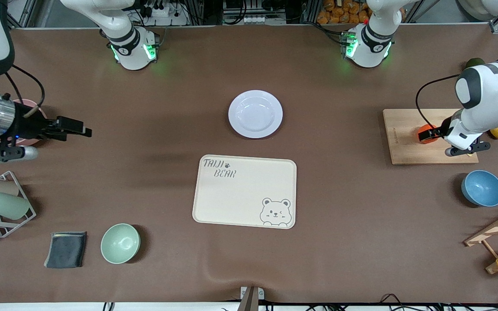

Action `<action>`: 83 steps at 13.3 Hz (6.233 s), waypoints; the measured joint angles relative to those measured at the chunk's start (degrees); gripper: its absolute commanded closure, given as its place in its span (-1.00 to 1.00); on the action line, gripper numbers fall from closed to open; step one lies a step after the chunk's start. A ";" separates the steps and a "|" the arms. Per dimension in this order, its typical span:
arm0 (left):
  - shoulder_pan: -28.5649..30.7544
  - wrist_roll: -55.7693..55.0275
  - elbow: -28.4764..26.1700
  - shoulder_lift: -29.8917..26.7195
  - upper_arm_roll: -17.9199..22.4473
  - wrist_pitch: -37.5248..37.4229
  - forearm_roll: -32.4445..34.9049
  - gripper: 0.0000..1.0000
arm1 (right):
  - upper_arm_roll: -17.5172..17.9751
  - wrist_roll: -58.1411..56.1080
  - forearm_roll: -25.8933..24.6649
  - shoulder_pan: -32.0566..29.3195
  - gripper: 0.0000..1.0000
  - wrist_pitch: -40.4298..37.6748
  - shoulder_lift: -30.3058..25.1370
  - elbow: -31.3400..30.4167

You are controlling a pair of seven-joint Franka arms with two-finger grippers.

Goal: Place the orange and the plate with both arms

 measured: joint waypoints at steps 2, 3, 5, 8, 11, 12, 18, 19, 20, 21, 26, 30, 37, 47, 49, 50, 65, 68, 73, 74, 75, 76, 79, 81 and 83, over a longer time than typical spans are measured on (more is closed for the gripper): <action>0.88 0.00 0.00 0.69 0.01 0.37 0.53 -1.00 | 0.10 -0.06 2.60 0.36 -1.00 0.01 0.03 -2.16; 1.21 0.00 0.00 1.08 0.01 0.58 0.60 -1.00 | 0.20 -0.06 3.63 0.81 -1.00 0.08 0.03 -3.17; 1.82 0.00 0.00 1.97 0.00 0.79 0.62 -1.00 | 0.36 -0.06 5.83 1.65 -1.00 0.82 0.15 -4.96; 2.61 0.00 0.00 3.42 0.00 1.07 0.65 -1.00 | 0.40 -0.06 11.18 2.65 -1.00 3.57 0.56 -8.29; 2.87 0.00 0.00 4.96 -0.03 1.43 0.65 -1.00 | 0.44 -0.07 14.89 5.27 -1.00 6.61 1.86 -11.42; 3.15 0.00 0.00 5.42 -0.04 1.58 0.65 -0.83 | 0.45 -0.06 15.87 6.14 -1.00 6.91 2.38 -11.64; 3.68 0.00 0.37 6.58 -0.19 2.65 0.72 0.56 | 0.37 -0.34 19.24 6.66 -1.00 7.18 4.78 -11.82; 3.69 0.00 0.59 6.53 -0.54 2.66 0.72 0.64 | 0.32 -1.11 19.29 6.65 -1.00 7.21 5.14 -11.85; 3.73 0.07 0.82 6.41 -1.46 2.68 0.72 0.80 | 0.26 -1.68 19.39 6.65 -1.00 7.22 5.48 -11.86; 3.78 0.07 1.11 6.19 -3.33 2.71 0.71 0.81 | 0.21 -2.19 19.59 6.64 -1.00 7.25 5.79 -11.86; 3.73 -3.79 8.29 4.14 -15.43 -6.79 -4.19 0.85 | 0.03 -2.71 20.84 6.60 -1.00 7.27 6.06 -12.02; 3.25 -21.33 18.55 1.54 -31.03 -21.46 -7.12 0.85 | -0.01 -6.61 24.98 6.59 -1.00 9.06 6.34 -14.58; -7.46 -43.62 20.05 7.64 -40.43 -19.61 -8.98 0.82 | 0.38 -9.13 29.36 9.86 -1.00 15.55 7.02 -18.69; -30.10 -73.22 25.92 26.67 -38.87 -9.68 2.16 0.83 | 0.40 -27.08 42.30 11.61 -1.00 24.48 8.03 -28.51; -33.72 -75.94 28.32 29.97 -36.34 -8.55 3.42 0.79 | 0.40 -29.74 44.57 11.65 -1.00 24.58 8.66 -29.47; -36.20 -76.45 29.70 31.13 -34.37 -8.29 3.47 0.74 | 0.41 -30.42 45.58 11.78 -1.00 24.58 8.88 -29.91; -33.99 -76.92 37.04 17.49 -27.95 -9.80 3.48 -1.00 | 0.44 -42.77 61.41 20.38 -0.85 29.44 9.55 -36.20; -27.06 -67.23 37.14 11.11 -27.82 -14.61 3.40 -1.00 | 0.46 -44.34 66.67 24.25 -0.80 31.61 10.77 -36.43; -13.16 -40.91 47.33 10.28 -27.70 -27.34 0.61 -1.00 | 0.48 -54.35 77.25 28.06 -0.56 32.31 16.33 -36.82; -10.62 -36.69 48.95 10.21 -27.72 -29.43 0.43 -1.00 | 0.48 -55.27 79.01 28.49 -0.52 32.17 17.16 -36.81; -8.52 -32.84 49.88 10.08 -27.78 -30.47 0.29 -1.00 | 0.48 -55.78 80.98 29.32 -0.47 32.16 17.68 -36.78; -7.02 -29.49 50.37 9.84 -27.82 -31.36 0.02 -1.00 | 0.48 -56.05 82.90 30.46 -0.44 32.16 18.01 -36.77; -5.40 -25.29 50.66 8.12 -27.88 -35.81 -0.04 -1.00 | 0.49 -56.18 86.84 33.97 -0.29 33.32 18.16 -36.63; -5.35 -25.25 50.66 7.15 -27.89 -37.85 -0.04 -1.00 | 0.49 -56.20 87.17 34.97 -0.26 34.40 18.16 -36.57; -5.01 -25.25 50.71 6.39 -27.87 -40.02 -0.04 -1.00 | 0.44 -56.34 87.75 35.02 -0.21 34.57 18.32 -36.59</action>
